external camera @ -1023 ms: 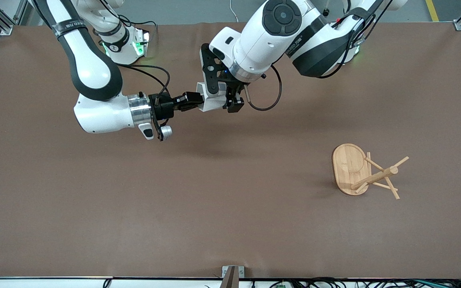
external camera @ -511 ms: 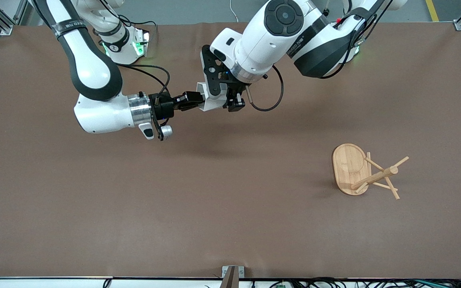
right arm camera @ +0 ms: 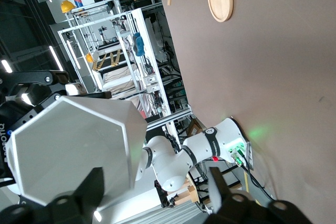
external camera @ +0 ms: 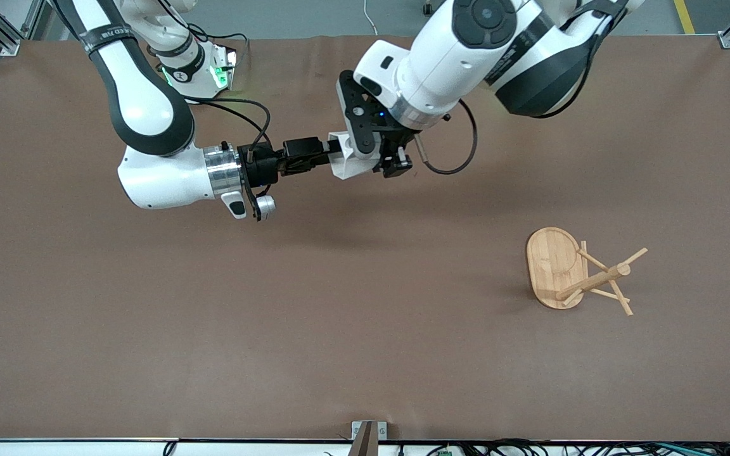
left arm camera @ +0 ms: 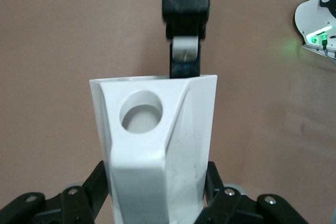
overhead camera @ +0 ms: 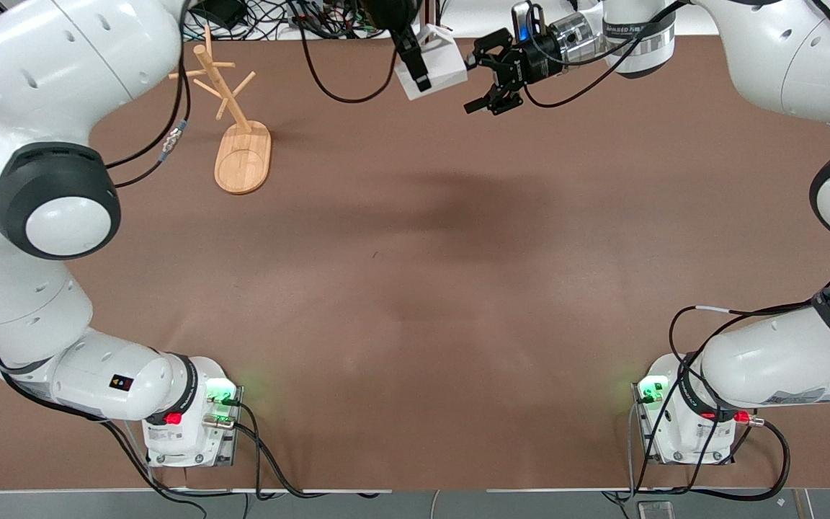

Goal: Hang cup on rack
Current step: 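Carry the cup toward the rack with the left gripper while the right gripper releases, then lower the cup with the left gripper, handle hole onto a rack peg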

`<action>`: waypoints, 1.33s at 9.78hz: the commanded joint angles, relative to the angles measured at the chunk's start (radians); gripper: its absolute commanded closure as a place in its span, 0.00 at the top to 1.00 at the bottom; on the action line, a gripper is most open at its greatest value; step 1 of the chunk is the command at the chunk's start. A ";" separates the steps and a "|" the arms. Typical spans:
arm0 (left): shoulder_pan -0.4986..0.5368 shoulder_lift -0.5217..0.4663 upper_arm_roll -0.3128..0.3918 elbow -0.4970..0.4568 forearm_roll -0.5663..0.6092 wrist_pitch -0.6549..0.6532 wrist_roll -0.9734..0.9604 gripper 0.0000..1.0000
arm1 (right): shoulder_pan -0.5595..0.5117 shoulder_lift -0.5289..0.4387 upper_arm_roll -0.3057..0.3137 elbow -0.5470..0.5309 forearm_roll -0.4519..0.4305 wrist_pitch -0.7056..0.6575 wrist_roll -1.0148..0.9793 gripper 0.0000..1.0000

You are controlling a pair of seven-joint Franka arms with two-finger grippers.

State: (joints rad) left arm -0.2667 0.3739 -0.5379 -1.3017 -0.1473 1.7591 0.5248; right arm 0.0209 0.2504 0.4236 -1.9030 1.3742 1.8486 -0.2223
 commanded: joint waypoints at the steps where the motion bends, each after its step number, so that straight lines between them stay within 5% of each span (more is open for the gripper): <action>1: 0.089 -0.023 0.016 -0.028 0.018 -0.058 -0.011 0.01 | -0.073 -0.028 -0.016 -0.002 0.002 -0.098 0.021 1.00; 3: 0.147 -0.026 0.016 -0.027 0.028 -0.075 -0.095 0.01 | -0.104 -0.029 -0.153 0.039 -0.052 -0.220 0.148 1.00; 7: 0.251 -0.027 0.018 -0.025 0.064 -0.075 -0.220 0.02 | -0.099 -0.063 -0.414 0.081 -0.662 -0.258 0.202 1.00; 9: 0.282 -0.043 0.016 -0.027 0.130 -0.108 -0.386 0.03 | -0.104 -0.110 -0.425 0.113 -1.063 -0.124 0.210 1.00; 11: 0.291 -0.046 0.016 -0.030 0.165 -0.183 -0.608 0.03 | -0.099 -0.120 -0.437 0.201 -1.257 -0.095 0.207 1.00; 13: 0.291 -0.047 0.012 -0.048 0.204 -0.222 -0.768 0.03 | -0.104 -0.157 -0.454 0.290 -1.324 -0.173 0.204 1.00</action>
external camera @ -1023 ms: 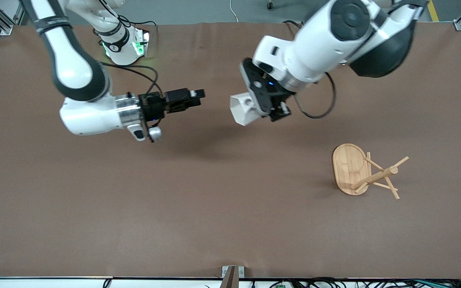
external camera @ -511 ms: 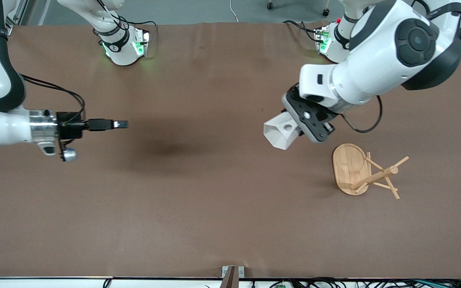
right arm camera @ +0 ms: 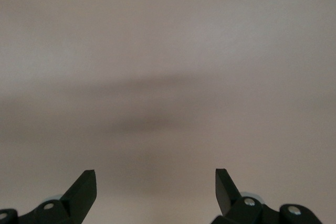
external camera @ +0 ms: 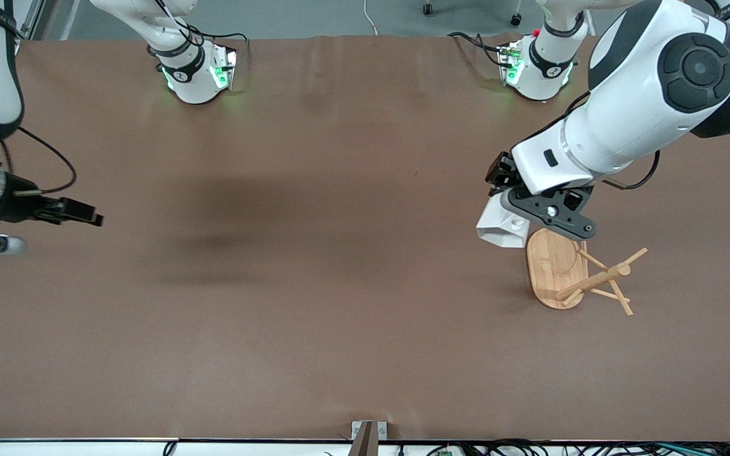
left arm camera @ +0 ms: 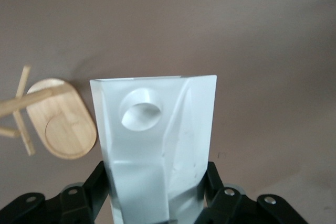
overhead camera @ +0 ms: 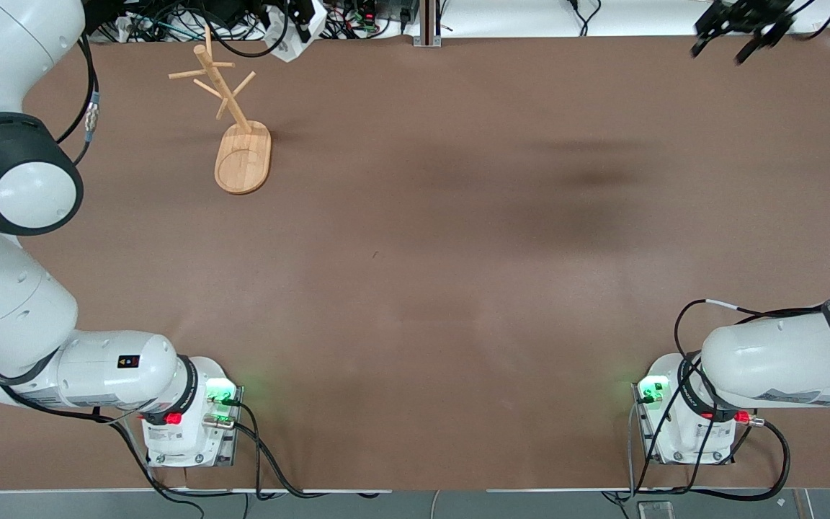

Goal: Hang cup on rack
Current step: 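Lower the cup with the left gripper, handle hole onto a rack peg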

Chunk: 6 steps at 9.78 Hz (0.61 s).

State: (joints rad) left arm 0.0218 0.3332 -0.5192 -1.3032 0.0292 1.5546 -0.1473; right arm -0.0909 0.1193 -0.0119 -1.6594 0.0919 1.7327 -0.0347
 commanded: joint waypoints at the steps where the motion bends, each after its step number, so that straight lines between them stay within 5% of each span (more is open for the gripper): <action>1: 0.004 -0.016 -0.008 -0.082 0.026 -0.001 -0.109 0.03 | 0.010 -0.026 -0.049 0.134 -0.040 -0.155 0.018 1.00; 3: 0.058 -0.032 -0.013 -0.184 0.014 0.085 -0.107 0.03 | 0.014 -0.050 -0.053 0.222 -0.098 -0.266 0.033 1.00; 6: 0.086 -0.106 -0.013 -0.394 0.008 0.257 -0.103 0.04 | 0.040 -0.108 -0.033 0.196 -0.106 -0.295 0.179 1.00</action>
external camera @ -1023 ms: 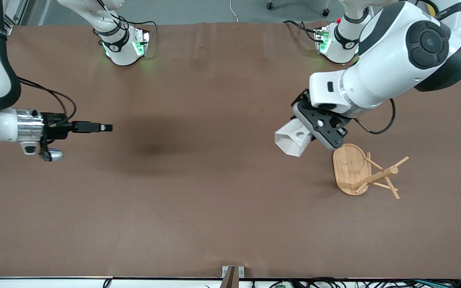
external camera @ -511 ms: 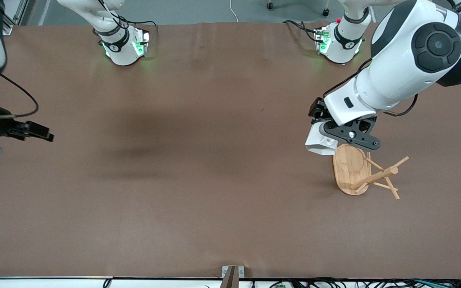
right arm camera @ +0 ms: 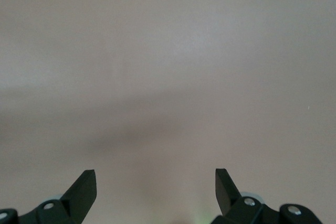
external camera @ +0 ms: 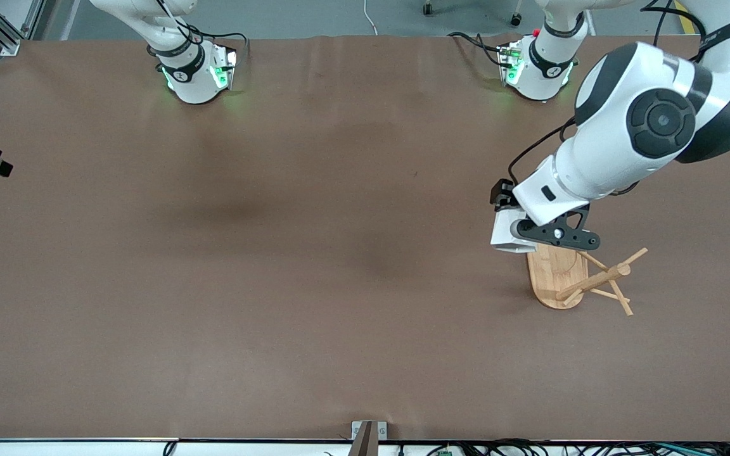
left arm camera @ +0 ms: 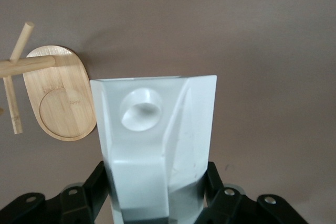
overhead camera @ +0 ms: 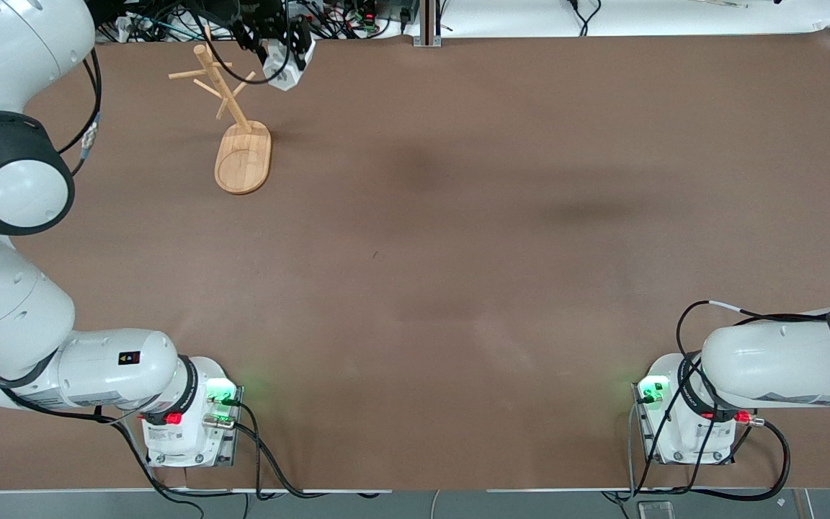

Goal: Hang cup on rack
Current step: 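Lower the cup with the left gripper, handle hole onto a rack peg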

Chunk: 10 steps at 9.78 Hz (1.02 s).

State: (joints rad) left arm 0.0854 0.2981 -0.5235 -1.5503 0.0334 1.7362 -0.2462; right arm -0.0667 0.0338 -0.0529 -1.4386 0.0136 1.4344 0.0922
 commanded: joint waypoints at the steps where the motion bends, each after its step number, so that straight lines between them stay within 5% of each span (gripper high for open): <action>1: 0.023 -0.071 -0.009 -0.165 0.002 0.078 0.013 0.04 | 0.018 -0.023 0.017 -0.028 -0.026 0.026 0.057 1.00; 10: 0.145 -0.034 -0.009 -0.251 0.000 0.161 0.333 0.04 | -0.005 -0.012 0.025 0.001 -0.011 0.066 0.000 1.00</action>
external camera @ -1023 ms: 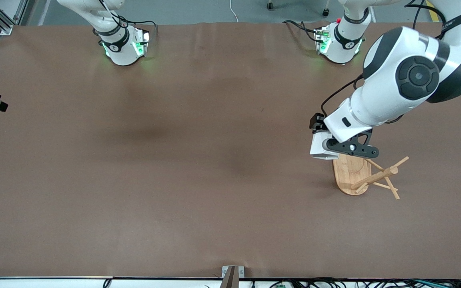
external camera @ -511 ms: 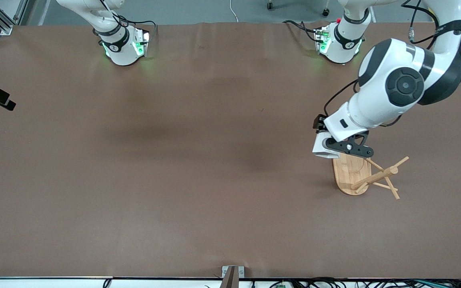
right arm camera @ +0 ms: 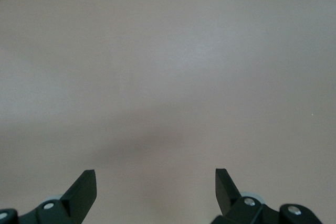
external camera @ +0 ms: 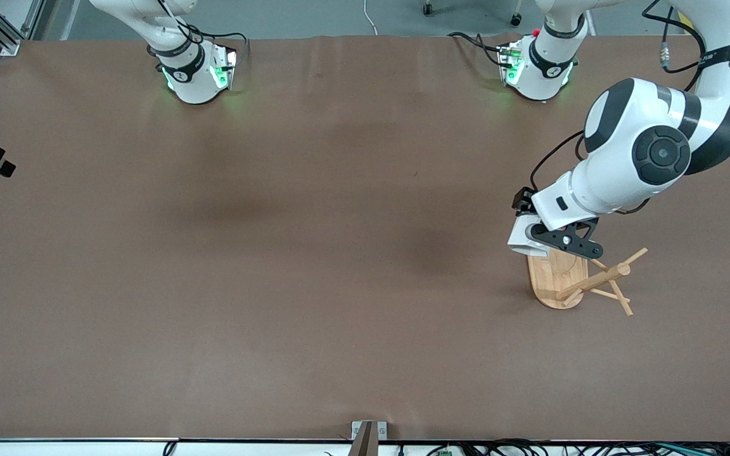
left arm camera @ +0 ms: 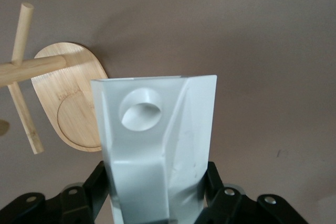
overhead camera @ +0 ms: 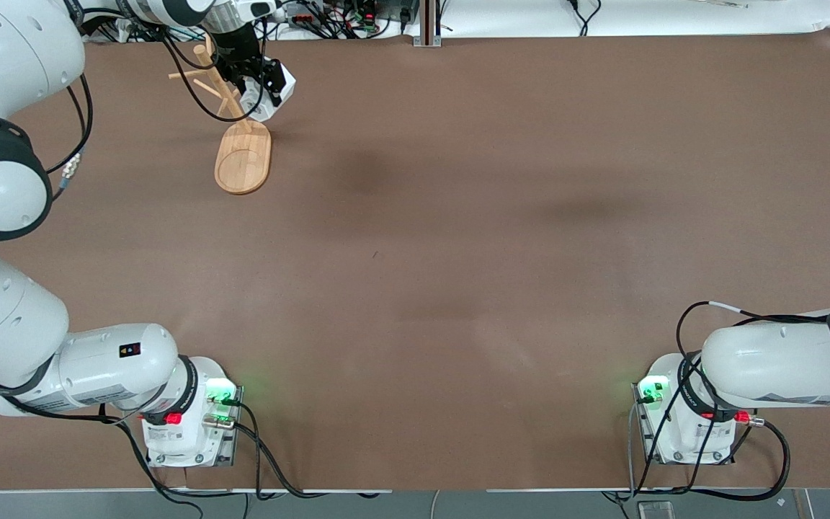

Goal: Hang cup on rack
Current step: 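Lower the cup with the left gripper, handle hole onto a rack peg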

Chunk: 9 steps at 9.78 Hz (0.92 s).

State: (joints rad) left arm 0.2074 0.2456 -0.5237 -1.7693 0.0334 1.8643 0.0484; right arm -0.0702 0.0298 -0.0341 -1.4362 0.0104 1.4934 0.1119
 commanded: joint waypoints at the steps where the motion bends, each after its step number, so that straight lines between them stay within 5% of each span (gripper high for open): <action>1: 0.030 0.024 -0.009 -0.032 0.000 0.041 0.053 0.04 | -0.002 -0.008 0.006 -0.001 -0.013 0.005 -0.081 1.00; 9: 0.049 0.052 -0.004 -0.021 0.002 0.053 0.109 0.04 | -0.009 -0.008 0.005 0.000 -0.021 -0.001 -0.098 1.00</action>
State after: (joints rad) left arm 0.2411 0.2784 -0.5230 -1.7719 0.0334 1.8964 0.1187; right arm -0.0702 0.0298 -0.0343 -1.4362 0.0058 1.4953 0.0273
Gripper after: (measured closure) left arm 0.247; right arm 0.000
